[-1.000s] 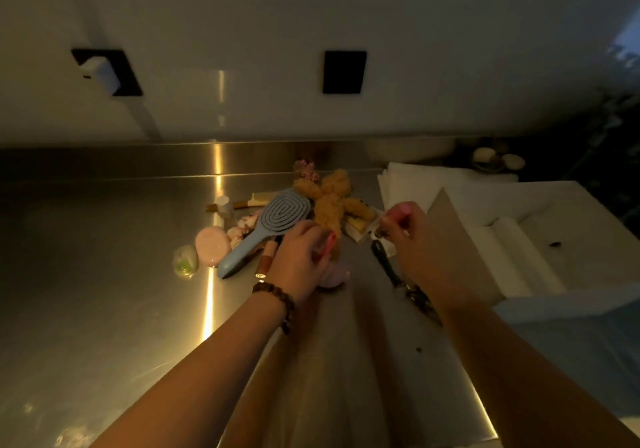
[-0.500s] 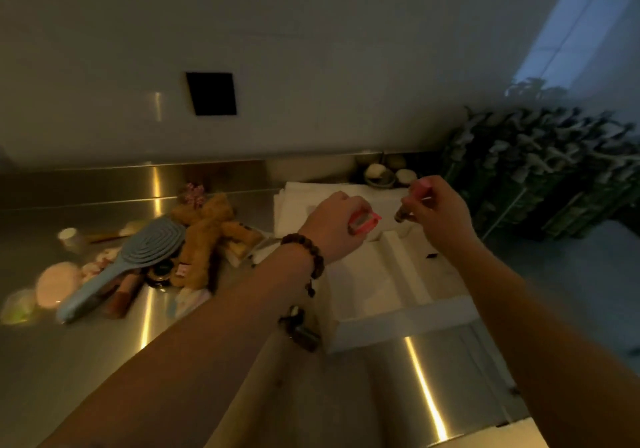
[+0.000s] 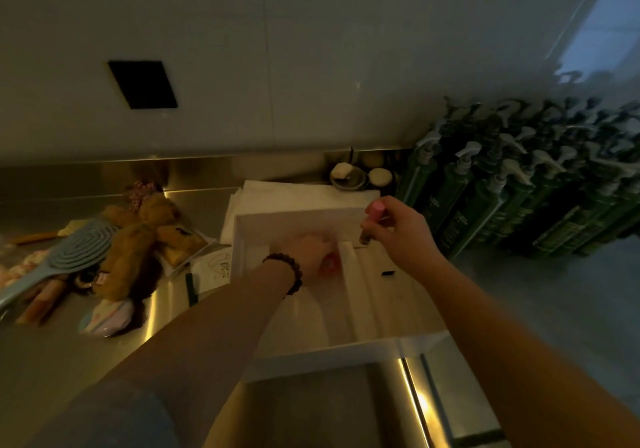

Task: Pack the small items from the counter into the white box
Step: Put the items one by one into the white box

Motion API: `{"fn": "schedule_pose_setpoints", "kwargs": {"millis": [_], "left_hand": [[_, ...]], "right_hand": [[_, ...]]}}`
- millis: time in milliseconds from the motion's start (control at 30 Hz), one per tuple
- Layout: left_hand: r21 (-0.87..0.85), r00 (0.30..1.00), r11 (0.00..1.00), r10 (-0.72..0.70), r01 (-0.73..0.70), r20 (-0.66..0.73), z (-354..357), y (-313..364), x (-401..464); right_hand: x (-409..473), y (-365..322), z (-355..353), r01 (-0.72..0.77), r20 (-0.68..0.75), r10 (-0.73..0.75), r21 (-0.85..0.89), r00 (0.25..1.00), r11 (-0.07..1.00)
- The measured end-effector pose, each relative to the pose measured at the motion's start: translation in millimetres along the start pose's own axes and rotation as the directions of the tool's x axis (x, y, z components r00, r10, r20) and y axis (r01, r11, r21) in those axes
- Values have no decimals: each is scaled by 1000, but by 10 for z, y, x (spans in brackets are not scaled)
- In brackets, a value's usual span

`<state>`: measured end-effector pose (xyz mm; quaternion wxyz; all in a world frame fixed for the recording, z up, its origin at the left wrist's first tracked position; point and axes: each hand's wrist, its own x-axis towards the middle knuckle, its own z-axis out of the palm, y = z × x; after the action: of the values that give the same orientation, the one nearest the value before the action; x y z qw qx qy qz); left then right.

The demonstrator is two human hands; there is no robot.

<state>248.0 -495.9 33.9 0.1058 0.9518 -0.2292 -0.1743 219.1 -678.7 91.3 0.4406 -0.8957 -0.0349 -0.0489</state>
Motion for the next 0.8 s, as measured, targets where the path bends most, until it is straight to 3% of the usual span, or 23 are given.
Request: {"fn": "schedule_pose_setpoints", "kwargs": {"millis": [267,400,567,800], "left_hand": [[-189,989,981,17,-44,-144,-55,-7,-62],[-132,960,990,12,-51,-280,-188,-129,-260],[-154,976,987,-69,37,-208,-132,-207,-405],[-144,978,989,-68,40,-197,-149,-193,-493]], "right_hand": [[71,118,183,-77,22,79,-82,997,994],[134,202,274,-127,0,129,-166,992,978],[139,312,474,-308,26,313,-109,949,945],[82,311,510,-368,21,372,-100,928,924]]}}
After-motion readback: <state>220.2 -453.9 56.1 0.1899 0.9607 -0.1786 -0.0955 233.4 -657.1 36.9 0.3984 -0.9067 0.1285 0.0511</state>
